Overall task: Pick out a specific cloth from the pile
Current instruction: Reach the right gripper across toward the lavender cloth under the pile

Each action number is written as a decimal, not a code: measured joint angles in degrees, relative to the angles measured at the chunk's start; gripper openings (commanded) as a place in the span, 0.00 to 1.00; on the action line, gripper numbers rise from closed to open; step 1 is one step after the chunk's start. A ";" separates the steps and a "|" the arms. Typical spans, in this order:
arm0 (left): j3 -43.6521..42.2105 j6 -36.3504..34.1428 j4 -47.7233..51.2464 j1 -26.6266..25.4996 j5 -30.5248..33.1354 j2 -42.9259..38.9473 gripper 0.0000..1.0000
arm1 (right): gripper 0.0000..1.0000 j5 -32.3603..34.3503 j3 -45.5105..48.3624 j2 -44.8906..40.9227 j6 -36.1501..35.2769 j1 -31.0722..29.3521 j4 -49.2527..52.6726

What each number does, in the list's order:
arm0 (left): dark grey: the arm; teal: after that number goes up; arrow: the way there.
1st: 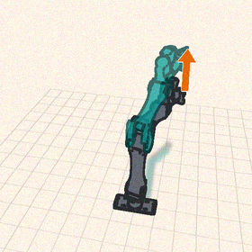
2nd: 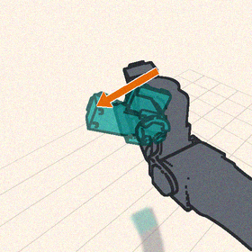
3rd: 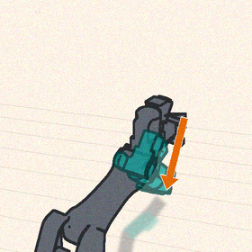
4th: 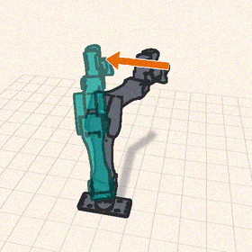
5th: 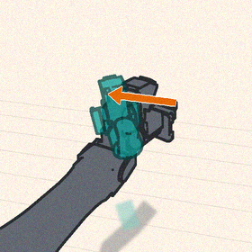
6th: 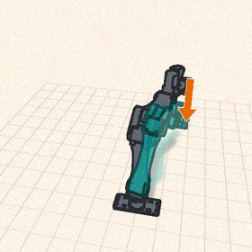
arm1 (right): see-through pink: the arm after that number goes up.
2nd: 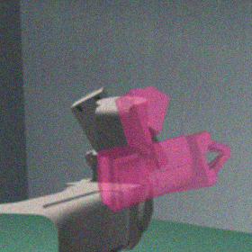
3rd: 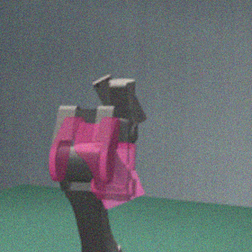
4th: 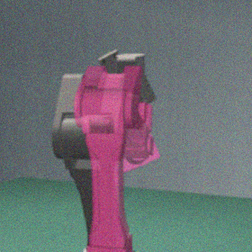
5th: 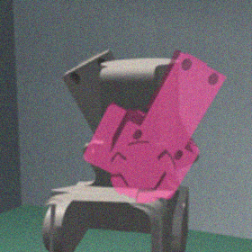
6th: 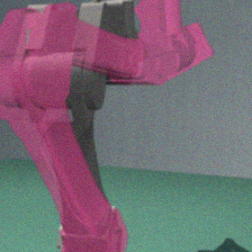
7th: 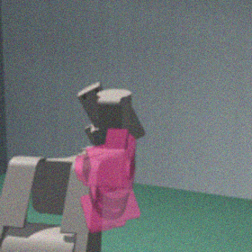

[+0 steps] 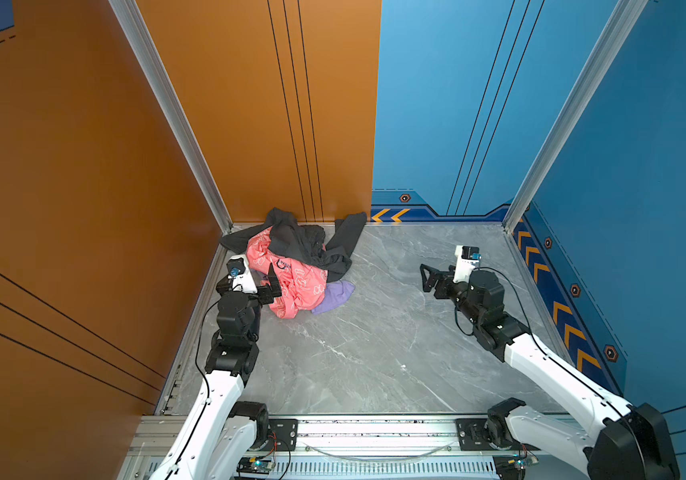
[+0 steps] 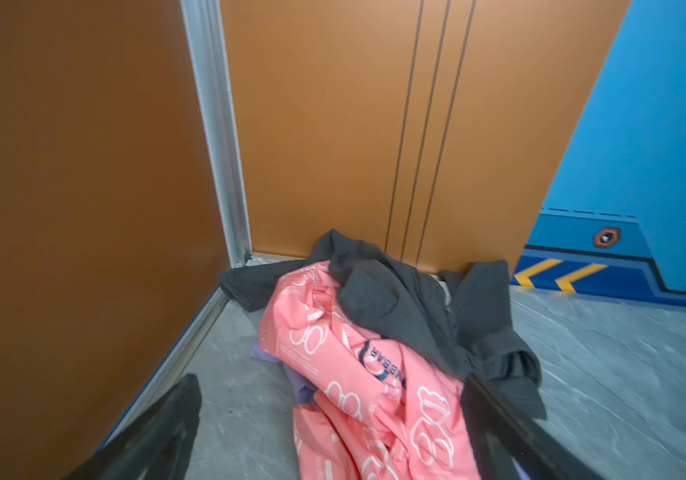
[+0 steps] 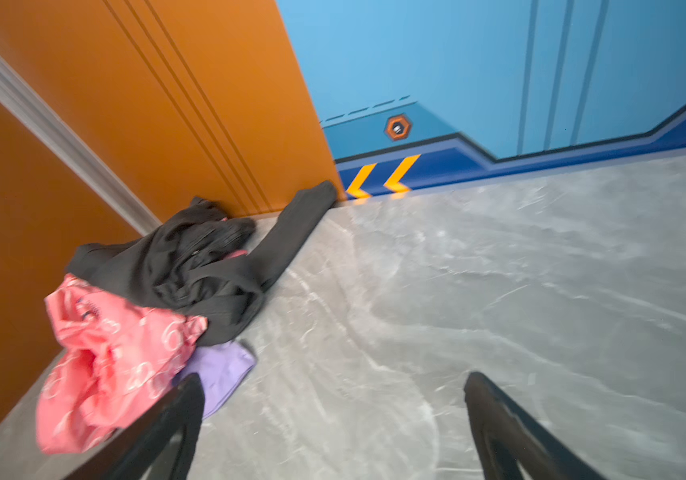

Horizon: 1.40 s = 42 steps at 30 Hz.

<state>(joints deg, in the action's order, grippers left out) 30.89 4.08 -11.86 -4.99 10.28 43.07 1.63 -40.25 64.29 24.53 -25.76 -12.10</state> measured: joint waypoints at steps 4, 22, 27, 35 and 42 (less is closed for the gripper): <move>0.42 -0.83 7.67 -1.09 -8.81 -0.57 0.98 | 0.91 0.28 -4.00 8.41 7.87 -7.76 0.57; 0.17 -1.25 19.30 -4.20 -16.81 -5.33 0.98 | 0.70 9.07 -28.52 39.74 29.44 -23.41 8.79; -0.55 -1.73 20.59 -4.44 -16.83 -7.52 0.98 | 0.67 11.41 -35.63 46.07 31.30 -23.19 14.58; -0.98 -2.54 21.18 -4.63 -16.46 -7.61 0.98 | 0.59 12.22 -46.34 56.30 31.89 -22.32 22.51; -1.95 -2.58 21.40 -5.09 -13.88 -8.11 0.98 | 0.48 12.83 -51.91 62.29 30.80 -21.79 27.56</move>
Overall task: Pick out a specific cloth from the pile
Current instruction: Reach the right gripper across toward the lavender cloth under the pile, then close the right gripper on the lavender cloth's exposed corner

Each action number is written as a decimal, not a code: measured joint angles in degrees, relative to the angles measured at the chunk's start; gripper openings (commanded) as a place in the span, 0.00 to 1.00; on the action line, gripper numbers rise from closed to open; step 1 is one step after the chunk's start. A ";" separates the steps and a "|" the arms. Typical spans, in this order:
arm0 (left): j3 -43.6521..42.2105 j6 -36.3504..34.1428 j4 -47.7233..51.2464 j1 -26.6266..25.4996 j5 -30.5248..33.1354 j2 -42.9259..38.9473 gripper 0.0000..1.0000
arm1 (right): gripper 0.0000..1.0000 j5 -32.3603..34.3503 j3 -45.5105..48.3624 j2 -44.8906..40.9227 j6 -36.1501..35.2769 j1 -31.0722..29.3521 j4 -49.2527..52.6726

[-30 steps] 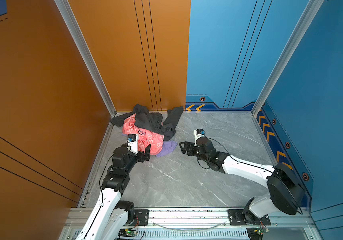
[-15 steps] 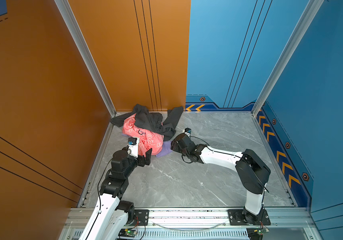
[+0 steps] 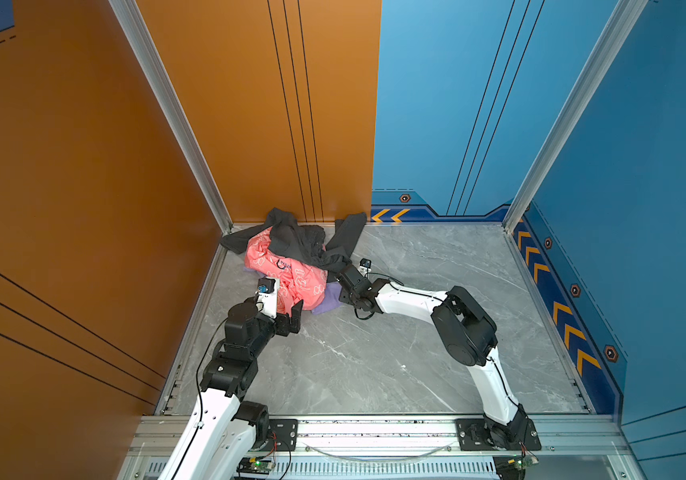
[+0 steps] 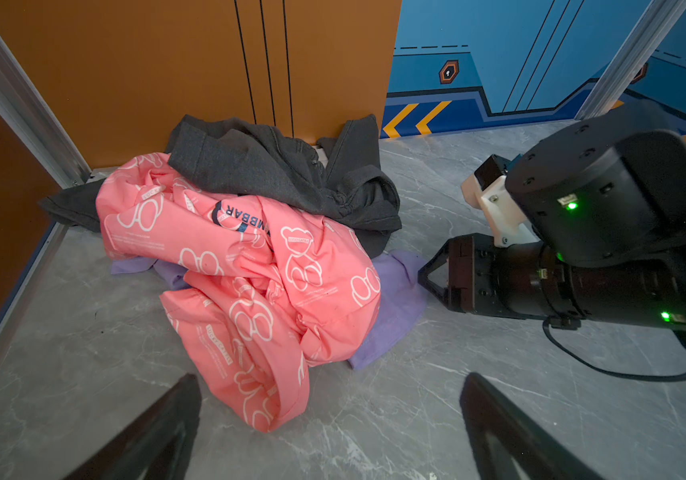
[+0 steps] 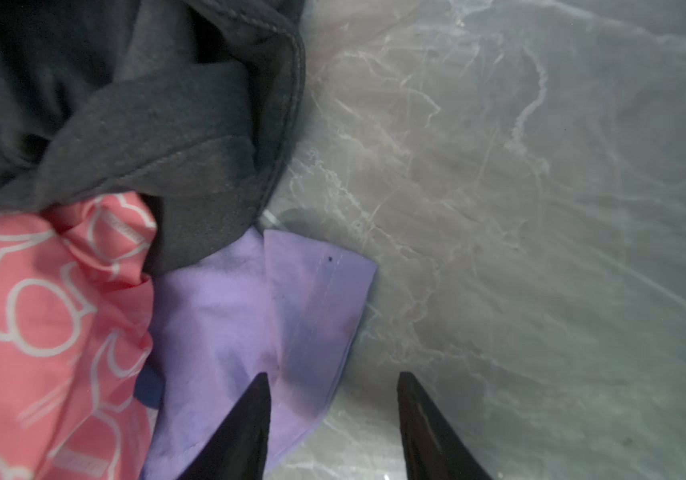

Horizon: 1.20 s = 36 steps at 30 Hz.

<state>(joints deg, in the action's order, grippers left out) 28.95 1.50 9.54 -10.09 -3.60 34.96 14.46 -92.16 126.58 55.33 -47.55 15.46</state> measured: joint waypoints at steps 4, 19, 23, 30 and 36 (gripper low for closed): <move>-0.09 0.00 0.17 -0.17 1.05 -0.83 0.98 | 0.44 0.90 -2.99 1.88 -0.74 0.00 2.05; -0.44 0.00 0.17 -0.50 2.14 -1.55 0.98 | 0.31 1.03 -8.68 6.27 -2.82 0.59 3.56; -0.55 0.00 0.17 -0.61 2.25 -1.55 0.98 | 0.25 1.07 -9.68 7.17 -2.93 0.59 3.45; -0.59 0.00 0.17 -1.16 2.43 -1.55 0.98 | 0.05 0.33 -9.68 7.39 -2.93 0.63 2.51; -0.63 0.00 0.20 -1.27 2.73 -1.62 0.98 | 0.00 -1.27 -9.68 7.39 -3.04 0.66 0.28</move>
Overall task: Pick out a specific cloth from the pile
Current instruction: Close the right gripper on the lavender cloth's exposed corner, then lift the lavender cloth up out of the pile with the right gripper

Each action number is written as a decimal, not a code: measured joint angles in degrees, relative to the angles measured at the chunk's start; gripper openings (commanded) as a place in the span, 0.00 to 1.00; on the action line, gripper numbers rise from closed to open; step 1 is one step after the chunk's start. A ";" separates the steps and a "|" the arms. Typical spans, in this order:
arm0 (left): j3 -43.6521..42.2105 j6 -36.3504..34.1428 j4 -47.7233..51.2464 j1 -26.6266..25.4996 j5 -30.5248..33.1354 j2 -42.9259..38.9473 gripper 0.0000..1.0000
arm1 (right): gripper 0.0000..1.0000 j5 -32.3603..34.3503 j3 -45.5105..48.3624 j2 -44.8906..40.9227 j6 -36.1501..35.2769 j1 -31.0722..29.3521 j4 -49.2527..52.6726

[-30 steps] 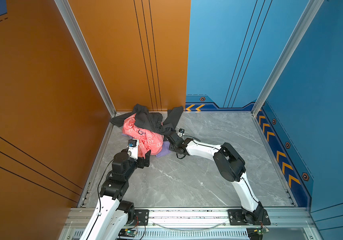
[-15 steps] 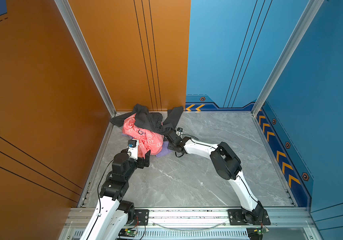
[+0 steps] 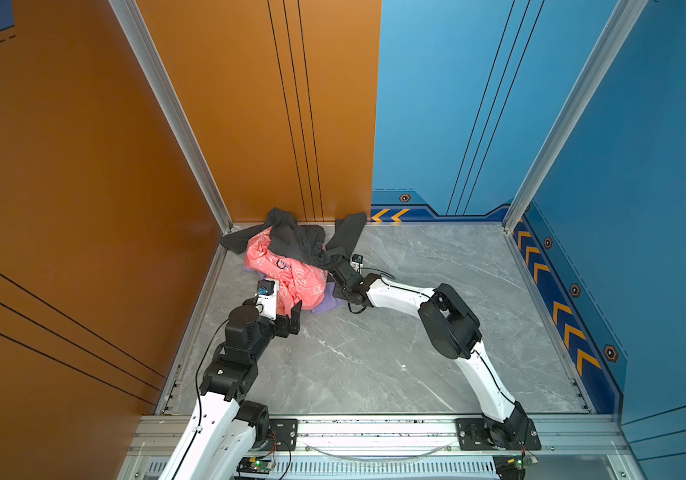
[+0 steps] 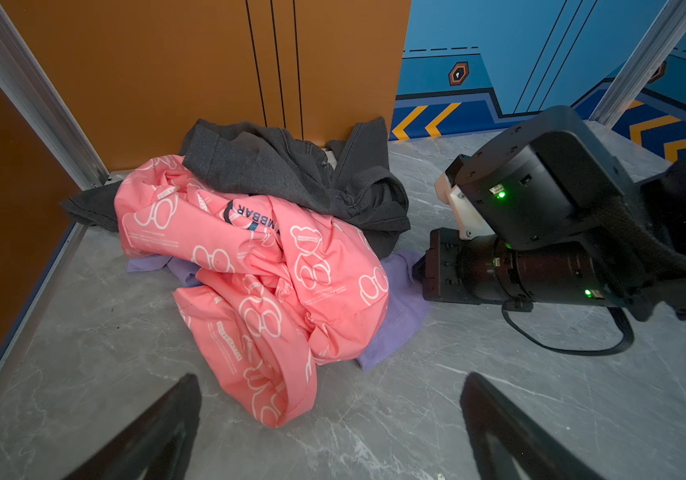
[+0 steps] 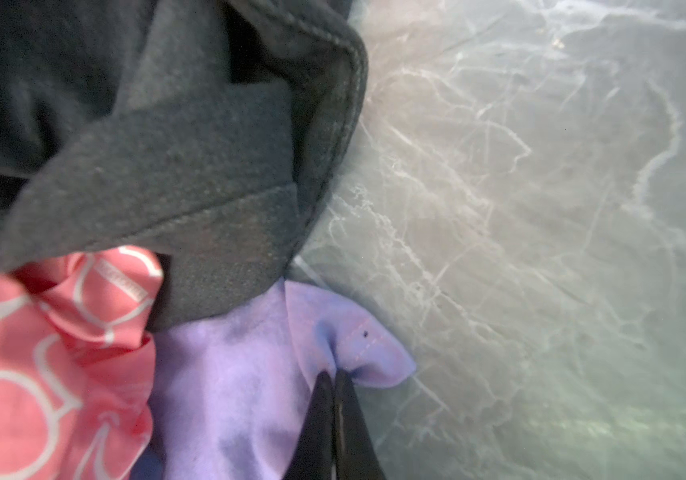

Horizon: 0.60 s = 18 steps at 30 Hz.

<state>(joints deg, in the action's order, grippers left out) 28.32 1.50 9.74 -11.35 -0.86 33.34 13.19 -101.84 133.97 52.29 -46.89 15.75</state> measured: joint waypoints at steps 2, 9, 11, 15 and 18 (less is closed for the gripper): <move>-0.04 0.00 -0.02 0.00 0.04 -0.04 0.98 | 0.00 -0.74 0.00 -0.02 -0.02 0.04 -1.07; -0.04 -0.02 -0.02 0.00 0.44 -0.15 0.98 | 0.00 -3.28 0.00 -1.60 -0.20 0.20 -5.60; -0.04 -0.02 -0.02 0.00 0.44 -0.20 0.98 | 0.00 -4.24 0.00 -2.93 -0.28 0.26 -7.43; -0.04 -0.02 -0.02 0.00 0.52 -0.31 0.98 | 0.00 -5.64 0.00 -6.54 -0.42 0.37 -11.26; -0.04 -0.02 -0.02 0.00 0.68 -0.37 0.98 | 0.00 -6.05 -0.02 -8.63 -0.42 0.42 -13.27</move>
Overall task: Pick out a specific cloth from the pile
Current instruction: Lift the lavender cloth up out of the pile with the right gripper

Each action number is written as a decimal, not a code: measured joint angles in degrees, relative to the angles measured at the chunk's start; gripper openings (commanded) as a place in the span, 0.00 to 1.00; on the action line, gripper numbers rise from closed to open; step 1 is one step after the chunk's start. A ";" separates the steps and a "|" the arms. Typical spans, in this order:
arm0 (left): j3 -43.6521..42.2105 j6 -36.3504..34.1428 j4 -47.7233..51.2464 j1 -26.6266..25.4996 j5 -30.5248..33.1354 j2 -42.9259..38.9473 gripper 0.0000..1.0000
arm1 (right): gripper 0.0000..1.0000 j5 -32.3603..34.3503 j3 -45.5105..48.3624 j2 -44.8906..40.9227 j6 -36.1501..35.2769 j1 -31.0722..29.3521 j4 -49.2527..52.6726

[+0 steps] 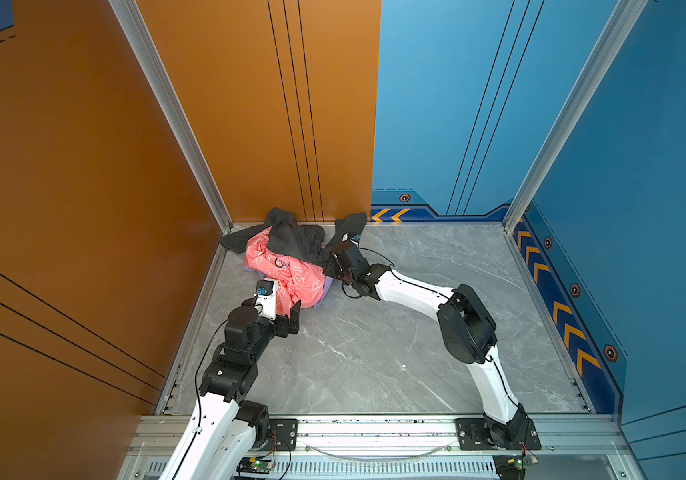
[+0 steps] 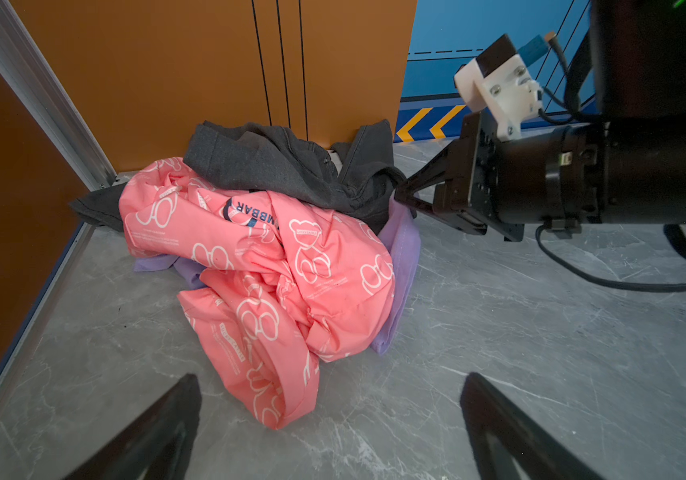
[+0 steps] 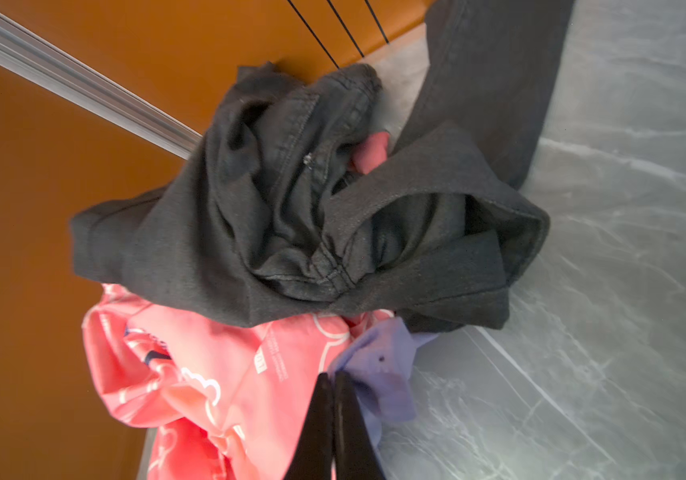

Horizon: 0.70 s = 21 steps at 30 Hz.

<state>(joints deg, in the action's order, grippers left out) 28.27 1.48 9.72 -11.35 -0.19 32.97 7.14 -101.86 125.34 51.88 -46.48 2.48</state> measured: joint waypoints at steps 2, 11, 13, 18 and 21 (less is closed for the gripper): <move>0.00 0.00 0.00 0.00 0.00 0.00 0.98 | 0.00 -0.55 -0.15 -0.74 0.00 0.00 -1.05; -0.04 -0.15 0.00 -0.04 0.20 -0.63 0.98 | 0.00 -2.64 -4.68 -1.49 -1.11 0.00 -2.19; -0.04 -0.15 0.00 -0.04 0.20 -0.81 0.98 | 0.00 -3.17 -6.73 -1.49 -1.55 0.00 -2.38; -0.04 -0.15 0.00 -0.04 0.22 -0.92 0.98 | 0.00 -4.57 -12.90 -1.49 -3.06 0.00 -2.78; -0.04 -0.15 0.00 -0.04 0.22 -0.94 0.98 | 0.00 -5.31 -16.50 -1.49 -4.20 0.00 -3.13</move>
<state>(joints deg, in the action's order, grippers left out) 28.23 1.32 9.72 -11.40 0.03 32.03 1.83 -118.37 123.85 47.68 -46.48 -0.64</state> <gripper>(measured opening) 0.981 0.047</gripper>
